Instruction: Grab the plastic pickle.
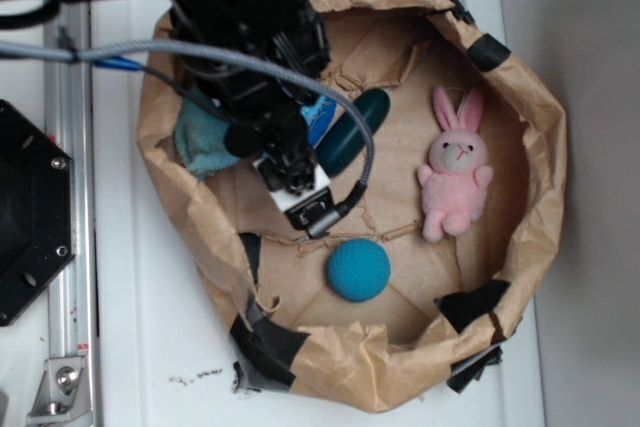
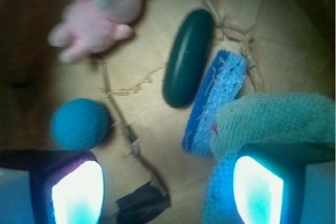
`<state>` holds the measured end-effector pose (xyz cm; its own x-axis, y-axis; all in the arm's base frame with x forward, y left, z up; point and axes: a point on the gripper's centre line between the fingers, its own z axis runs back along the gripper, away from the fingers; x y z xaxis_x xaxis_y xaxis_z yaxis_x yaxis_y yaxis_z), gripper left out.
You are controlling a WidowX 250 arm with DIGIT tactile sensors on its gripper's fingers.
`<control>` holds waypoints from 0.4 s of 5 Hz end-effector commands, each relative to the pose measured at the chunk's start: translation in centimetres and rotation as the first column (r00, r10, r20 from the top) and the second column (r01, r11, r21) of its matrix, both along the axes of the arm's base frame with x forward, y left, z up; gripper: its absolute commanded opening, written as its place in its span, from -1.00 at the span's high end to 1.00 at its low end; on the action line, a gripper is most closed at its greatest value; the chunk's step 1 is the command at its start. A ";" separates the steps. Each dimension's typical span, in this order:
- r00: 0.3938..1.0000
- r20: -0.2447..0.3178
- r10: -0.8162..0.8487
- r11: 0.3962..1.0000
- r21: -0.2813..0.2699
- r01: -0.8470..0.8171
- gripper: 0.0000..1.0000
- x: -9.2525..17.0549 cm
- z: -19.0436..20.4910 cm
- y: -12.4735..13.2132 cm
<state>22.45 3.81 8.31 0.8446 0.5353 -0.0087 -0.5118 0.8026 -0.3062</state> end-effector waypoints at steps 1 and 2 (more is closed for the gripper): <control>1.000 -0.017 -0.018 0.999 0.045 0.019 -1.00 3.6 -1.2 2.1; 0.998 -0.023 -0.057 0.998 0.039 0.058 -1.00 5.5 -2.6 1.9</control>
<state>27.40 5.90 4.77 0.8622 0.5036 -0.0539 -0.4999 0.8292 -0.2500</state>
